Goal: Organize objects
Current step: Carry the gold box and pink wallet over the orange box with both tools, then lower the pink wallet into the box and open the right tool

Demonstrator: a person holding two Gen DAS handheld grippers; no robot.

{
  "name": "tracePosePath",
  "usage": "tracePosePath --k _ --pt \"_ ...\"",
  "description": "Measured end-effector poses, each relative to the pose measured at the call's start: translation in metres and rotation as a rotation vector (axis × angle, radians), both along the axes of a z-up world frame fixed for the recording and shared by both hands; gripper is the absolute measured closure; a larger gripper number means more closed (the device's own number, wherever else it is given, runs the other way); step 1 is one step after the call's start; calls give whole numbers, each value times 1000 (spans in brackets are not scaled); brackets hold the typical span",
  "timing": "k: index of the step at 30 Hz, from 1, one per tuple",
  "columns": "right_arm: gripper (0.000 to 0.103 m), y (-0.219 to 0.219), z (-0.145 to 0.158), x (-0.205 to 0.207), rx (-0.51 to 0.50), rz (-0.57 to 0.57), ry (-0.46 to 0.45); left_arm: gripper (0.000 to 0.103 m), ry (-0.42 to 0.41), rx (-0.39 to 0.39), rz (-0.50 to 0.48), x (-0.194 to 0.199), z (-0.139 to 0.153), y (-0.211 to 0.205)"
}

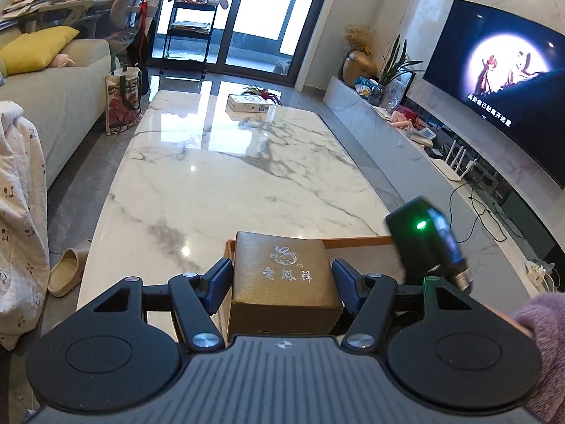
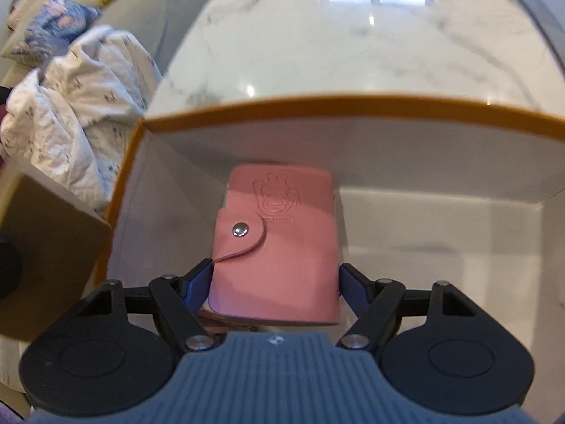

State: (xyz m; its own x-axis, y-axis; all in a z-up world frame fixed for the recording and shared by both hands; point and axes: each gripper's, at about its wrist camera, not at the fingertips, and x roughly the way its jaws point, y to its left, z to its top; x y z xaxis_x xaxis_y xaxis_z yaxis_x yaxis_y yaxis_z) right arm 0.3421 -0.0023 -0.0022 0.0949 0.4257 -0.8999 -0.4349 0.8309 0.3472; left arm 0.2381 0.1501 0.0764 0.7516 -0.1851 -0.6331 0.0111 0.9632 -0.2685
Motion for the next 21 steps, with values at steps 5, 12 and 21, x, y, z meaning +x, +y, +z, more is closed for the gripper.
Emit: tracePosePath --k 5,12,21 --pt "24 13 -15 -3 -7 43 18 31 3 -6 -3 2 -2 3" --pt "19 1 -12 -4 45 57 34 31 2 -9 7 2 -4 5" --pt "59 -3 -19 -1 51 72 49 31 14 -16 0 0 -6 4"
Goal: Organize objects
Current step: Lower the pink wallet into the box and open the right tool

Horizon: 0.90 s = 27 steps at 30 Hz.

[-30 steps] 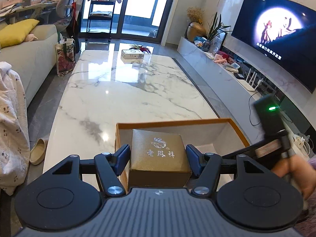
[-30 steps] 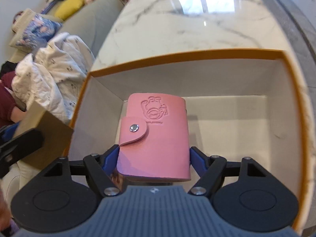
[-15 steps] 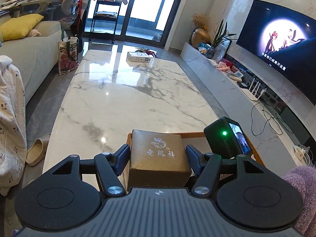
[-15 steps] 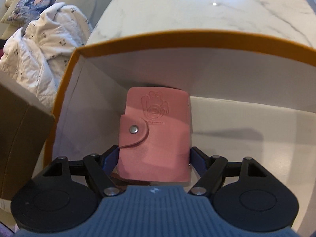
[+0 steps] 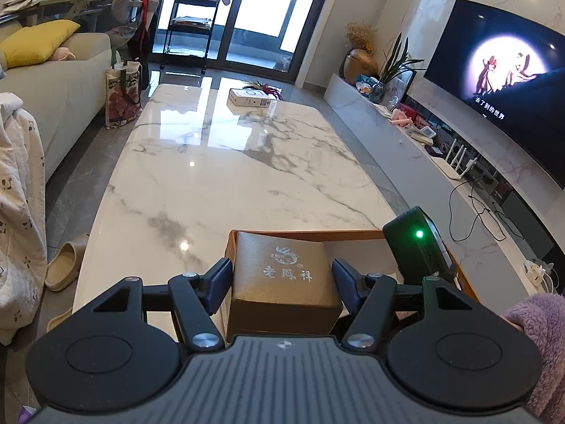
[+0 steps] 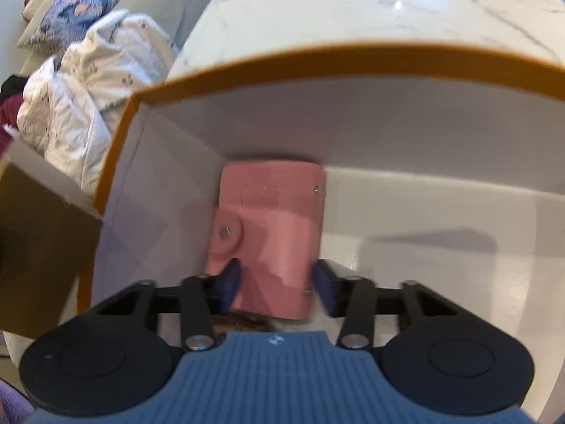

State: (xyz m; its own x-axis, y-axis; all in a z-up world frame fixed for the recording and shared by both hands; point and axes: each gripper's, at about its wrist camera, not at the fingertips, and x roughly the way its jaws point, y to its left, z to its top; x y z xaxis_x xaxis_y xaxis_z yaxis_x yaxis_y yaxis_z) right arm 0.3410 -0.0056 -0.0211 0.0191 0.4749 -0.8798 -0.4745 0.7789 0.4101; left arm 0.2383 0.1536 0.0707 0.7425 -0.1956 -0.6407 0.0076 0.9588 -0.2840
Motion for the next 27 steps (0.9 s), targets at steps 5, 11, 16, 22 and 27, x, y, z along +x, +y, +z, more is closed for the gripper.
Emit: tracePosePath --k 5,11,16,22,27 --pt "59 5 3 -5 -16 58 -27 31 8 5 -17 1 -1 -6" --pt "73 -18 21 -2 -23 29 -58 31 22 -16 -66 5 -2 -20" --pt "72 -55 38 -3 -75 -41 -151 31 89 15 -120 20 -16 -45" --pt "70 -95 42 2 -96 -127 -184 31 209 98 -137 43 -44 -83" --pt "69 -103 40 8 -92 -167 -202 31 298 33 -82 55 -68 -90"
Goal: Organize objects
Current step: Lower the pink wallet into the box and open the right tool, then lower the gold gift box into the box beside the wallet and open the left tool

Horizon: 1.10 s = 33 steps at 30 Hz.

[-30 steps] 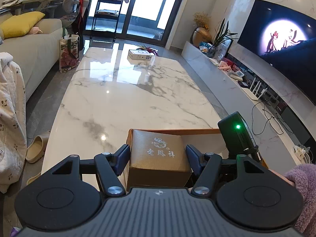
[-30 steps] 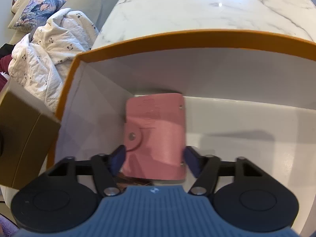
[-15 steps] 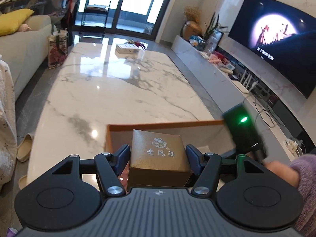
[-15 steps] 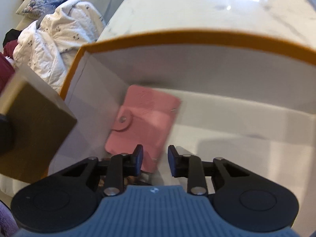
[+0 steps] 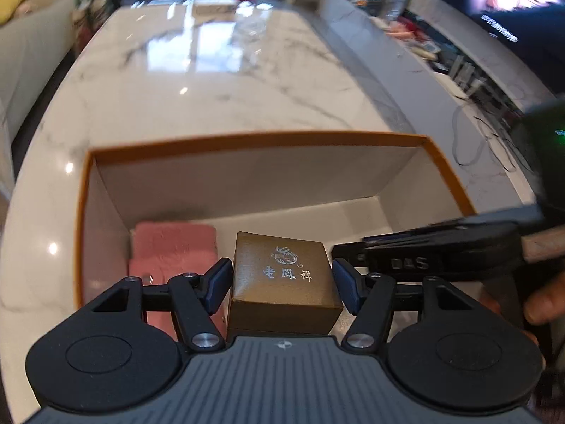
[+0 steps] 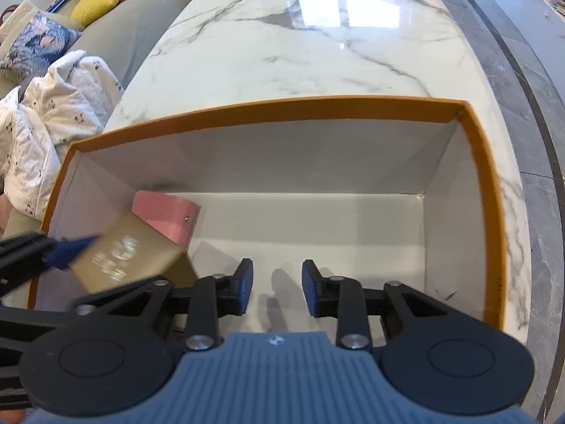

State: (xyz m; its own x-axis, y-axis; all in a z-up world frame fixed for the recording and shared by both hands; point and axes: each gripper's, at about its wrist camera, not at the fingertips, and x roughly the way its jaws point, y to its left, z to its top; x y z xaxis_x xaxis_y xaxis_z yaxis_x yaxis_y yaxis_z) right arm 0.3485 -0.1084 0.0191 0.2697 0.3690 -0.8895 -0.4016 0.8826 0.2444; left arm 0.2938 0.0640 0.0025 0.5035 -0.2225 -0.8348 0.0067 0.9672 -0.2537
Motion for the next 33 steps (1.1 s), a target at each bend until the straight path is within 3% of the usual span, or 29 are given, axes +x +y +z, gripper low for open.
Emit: tracePosePath --k 3,10,17,22,29,32,33 --pt "68 -5 -1 1 -4 -8 -18 31 40 -19 42 6 -12 1" --pt "69 -12 -9 9 37 -59 40 30 105 -33 71 13 -31 6" --pt "68 -9 -13 11 76 -62 79 28 118 -73 30 11 -29 13" --pt "68 -3 -15 11 117 -63 117 28 133 -142 18 1 -17 27" --pt "62 13 -17 9 154 -58 159 29 7 -199 -1 -17 23 50" --pt "63 19 -19 6 178 -48 187 29 -62 -181 23 -24 38 55" --pt "68 22 -20 5 189 -42 196 29 -74 -171 33 -26 41 57"
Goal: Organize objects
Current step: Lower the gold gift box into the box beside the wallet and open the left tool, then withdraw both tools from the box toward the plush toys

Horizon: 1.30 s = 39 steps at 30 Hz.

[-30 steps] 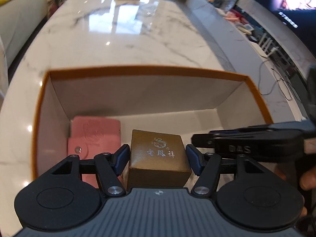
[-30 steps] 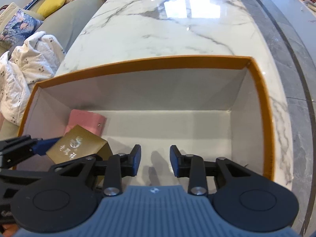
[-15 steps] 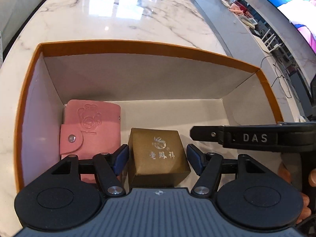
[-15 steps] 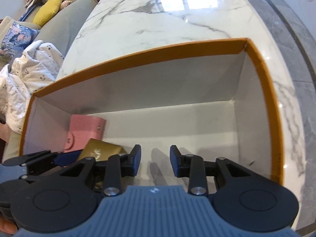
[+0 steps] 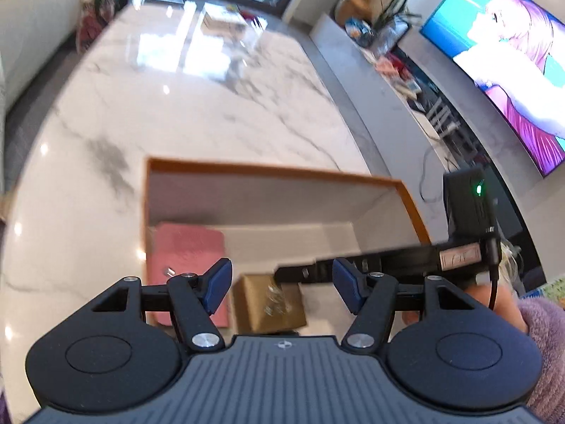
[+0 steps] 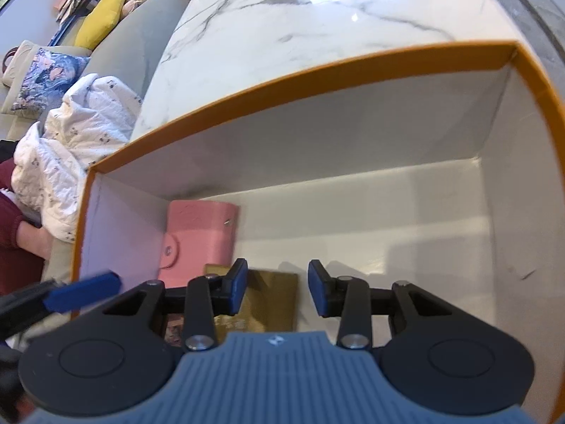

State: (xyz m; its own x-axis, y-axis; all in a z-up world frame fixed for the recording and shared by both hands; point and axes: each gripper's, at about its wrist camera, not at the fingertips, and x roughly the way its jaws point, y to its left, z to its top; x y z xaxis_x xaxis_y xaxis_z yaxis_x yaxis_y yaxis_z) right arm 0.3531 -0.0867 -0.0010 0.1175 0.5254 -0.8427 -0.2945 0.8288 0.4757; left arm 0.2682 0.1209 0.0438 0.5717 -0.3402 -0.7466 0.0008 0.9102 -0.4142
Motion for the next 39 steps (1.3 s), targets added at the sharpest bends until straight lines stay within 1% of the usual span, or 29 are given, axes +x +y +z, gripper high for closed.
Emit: tracePosePath --k 1,6,9,11,14,17,20,22,25,28,32,35,37,39 --pt "72 3 0 -1 13 11 5 29 -6 6 7 -1 2 1" --pt "72 20 6 -9 -27 68 -53 29 0 2 13 -8 2 5" --pt "72 17 3 -7 -15 51 -22 29 1 1 4 -14 1 2" --pt "71 15 5 -8 -23 51 -21 29 -3 5 -4 -21 4 1" --pt "71 11 18 -18 -49 62 -86 29 -25 27 -21 -34 12 -1" --pt "71 5 35 -34 -43 83 -147 29 -54 42 -33 -50 21 -7" --pt "70 -5 57 -60 -47 98 -247 29 -97 41 -38 -71 33 -12" --pt "64 -14 72 -80 -38 100 -319 29 -131 40 -44 -88 40 -16" --pt "62 -31 91 -113 -17 95 -406 29 -172 61 -53 -112 49 -24" --pt "59 -50 102 -147 3 66 -483 29 -194 82 -34 -137 51 -30" --pt "55 -74 106 -192 18 15 -569 29 -183 84 21 -165 45 -31" --pt "54 -91 99 -223 28 -31 -596 29 -165 93 77 -183 35 -29" --pt "51 -100 92 -240 8 -63 -613 29 -145 94 119 -193 27 -26" --pt "49 -108 83 -253 -3 -93 -607 29 -125 69 154 -203 18 -23"
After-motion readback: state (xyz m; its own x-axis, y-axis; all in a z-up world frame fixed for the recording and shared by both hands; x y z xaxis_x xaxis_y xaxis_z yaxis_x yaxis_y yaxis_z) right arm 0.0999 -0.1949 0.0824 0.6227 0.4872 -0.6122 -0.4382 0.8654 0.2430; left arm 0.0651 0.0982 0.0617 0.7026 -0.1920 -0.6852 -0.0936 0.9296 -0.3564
